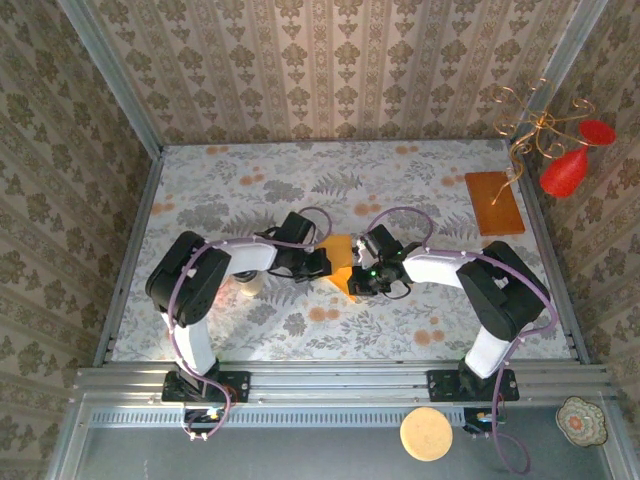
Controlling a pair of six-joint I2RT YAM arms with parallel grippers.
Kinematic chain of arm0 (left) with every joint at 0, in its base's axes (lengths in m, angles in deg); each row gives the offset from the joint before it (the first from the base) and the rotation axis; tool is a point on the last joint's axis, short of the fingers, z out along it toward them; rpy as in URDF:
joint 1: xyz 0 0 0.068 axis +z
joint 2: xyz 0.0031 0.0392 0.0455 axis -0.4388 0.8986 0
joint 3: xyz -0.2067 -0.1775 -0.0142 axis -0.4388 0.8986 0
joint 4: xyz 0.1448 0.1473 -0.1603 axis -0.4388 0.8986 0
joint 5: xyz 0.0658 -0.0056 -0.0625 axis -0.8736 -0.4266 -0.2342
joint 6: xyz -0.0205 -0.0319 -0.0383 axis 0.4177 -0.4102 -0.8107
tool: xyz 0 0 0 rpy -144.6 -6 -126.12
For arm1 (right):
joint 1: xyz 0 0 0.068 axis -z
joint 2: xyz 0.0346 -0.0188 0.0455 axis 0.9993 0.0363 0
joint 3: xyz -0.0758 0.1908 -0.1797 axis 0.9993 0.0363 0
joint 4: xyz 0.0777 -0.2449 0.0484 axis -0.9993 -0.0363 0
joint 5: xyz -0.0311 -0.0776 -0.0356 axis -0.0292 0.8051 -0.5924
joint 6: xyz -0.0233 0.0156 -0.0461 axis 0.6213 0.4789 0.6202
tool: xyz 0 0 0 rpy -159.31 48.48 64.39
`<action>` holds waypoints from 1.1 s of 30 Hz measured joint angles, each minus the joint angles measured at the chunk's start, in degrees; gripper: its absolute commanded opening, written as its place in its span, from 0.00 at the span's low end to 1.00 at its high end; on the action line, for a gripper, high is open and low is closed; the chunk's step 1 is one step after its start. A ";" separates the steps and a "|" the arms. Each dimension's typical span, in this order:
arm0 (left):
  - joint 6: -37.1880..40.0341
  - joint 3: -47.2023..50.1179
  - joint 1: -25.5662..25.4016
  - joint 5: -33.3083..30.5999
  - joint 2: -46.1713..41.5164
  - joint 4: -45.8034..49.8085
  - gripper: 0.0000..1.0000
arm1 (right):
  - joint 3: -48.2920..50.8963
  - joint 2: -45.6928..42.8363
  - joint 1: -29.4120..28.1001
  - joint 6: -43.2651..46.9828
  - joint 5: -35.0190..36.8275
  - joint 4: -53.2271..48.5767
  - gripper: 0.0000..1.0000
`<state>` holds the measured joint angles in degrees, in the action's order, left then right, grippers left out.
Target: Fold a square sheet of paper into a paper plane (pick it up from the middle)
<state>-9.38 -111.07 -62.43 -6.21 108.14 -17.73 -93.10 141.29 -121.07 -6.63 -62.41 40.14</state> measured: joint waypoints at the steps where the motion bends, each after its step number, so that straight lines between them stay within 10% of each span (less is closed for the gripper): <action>1: 0.52 -0.02 0.96 0.02 0.00 0.07 0.08 | 0.04 0.00 0.02 0.00 0.00 0.17 0.00; 16: 3.21 -1.62 6.91 -2.32 -1.42 1.99 0.11 | 1.46 -2.29 1.07 -2.84 -1.99 2.78 0.11; 33: -9.09 5.57 0.72 -5.20 -11.67 -0.33 0.43 | 1.44 -3.82 1.38 -8.81 -0.68 9.60 0.27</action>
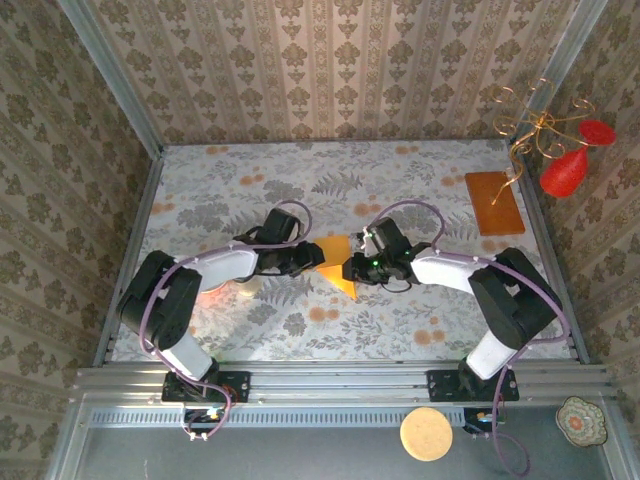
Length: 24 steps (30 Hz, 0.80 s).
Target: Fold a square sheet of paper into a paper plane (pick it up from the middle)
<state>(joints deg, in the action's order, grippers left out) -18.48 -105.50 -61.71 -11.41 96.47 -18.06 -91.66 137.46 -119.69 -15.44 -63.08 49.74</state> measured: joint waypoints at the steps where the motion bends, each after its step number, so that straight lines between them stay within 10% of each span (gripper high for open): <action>1: -0.81 0.15 -0.17 0.24 0.26 -0.63 0.43 | 0.00 0.55 0.00 -0.02 0.33 -0.02 0.27; 24: -10.08 1.31 -0.68 2.36 5.66 -8.35 0.52 | -0.81 4.59 0.76 0.02 0.94 0.72 0.25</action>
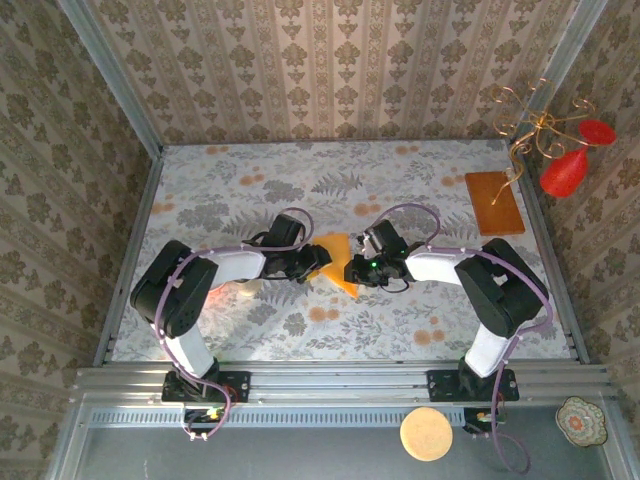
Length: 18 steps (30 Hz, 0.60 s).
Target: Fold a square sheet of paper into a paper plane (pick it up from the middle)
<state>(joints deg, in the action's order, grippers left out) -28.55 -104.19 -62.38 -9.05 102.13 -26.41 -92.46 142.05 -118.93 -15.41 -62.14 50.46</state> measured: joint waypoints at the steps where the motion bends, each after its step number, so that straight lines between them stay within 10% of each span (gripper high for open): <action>1: -0.02 0.00 0.00 0.20 0.02 -0.26 0.51 | 0.00 0.02 0.00 -0.02 0.00 0.13 0.25; 18: -2.54 0.66 2.34 10.93 4.24 -14.19 0.46 | -1.05 1.68 0.22 0.04 -0.07 0.61 0.23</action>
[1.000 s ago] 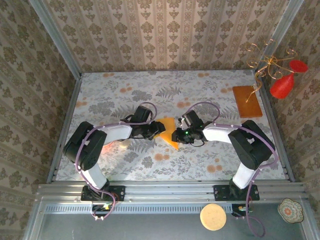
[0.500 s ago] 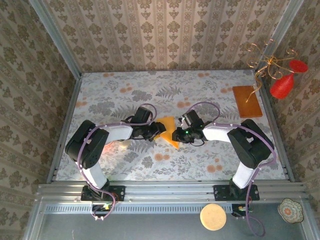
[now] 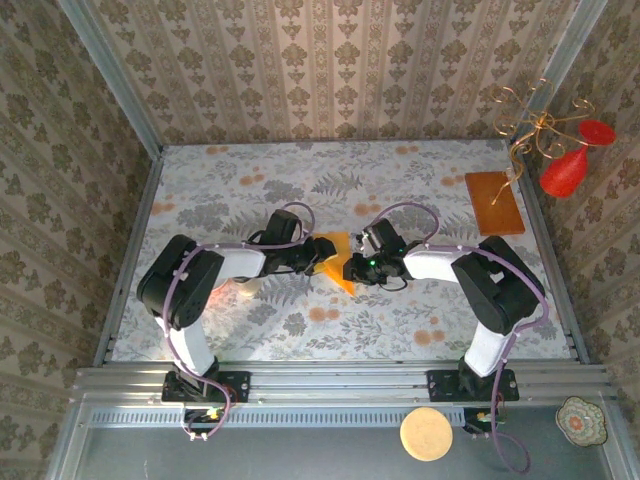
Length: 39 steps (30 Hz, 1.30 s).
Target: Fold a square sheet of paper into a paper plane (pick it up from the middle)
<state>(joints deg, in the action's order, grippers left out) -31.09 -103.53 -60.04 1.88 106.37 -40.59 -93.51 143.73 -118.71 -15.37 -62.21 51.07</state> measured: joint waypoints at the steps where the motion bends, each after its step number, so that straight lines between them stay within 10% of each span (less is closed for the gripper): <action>1: 0.00 0.00 0.09 0.70 0.68 -0.57 0.45 | 0.00 0.07 0.04 0.04 0.00 0.00 0.23; 30: 9.60 -2.23 4.44 4.31 2.84 7.98 0.05 | -0.11 -0.31 0.42 2.71 0.04 0.11 0.32; 39: 9.70 -8.22 2.36 -3.61 0.46 17.84 0.05 | 5.86 -14.91 -1.38 8.41 15.65 -0.90 0.44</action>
<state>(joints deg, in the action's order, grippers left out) -21.38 -111.75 -57.68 -1.73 106.83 -22.76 -87.66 128.83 -120.08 -6.96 -46.56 50.18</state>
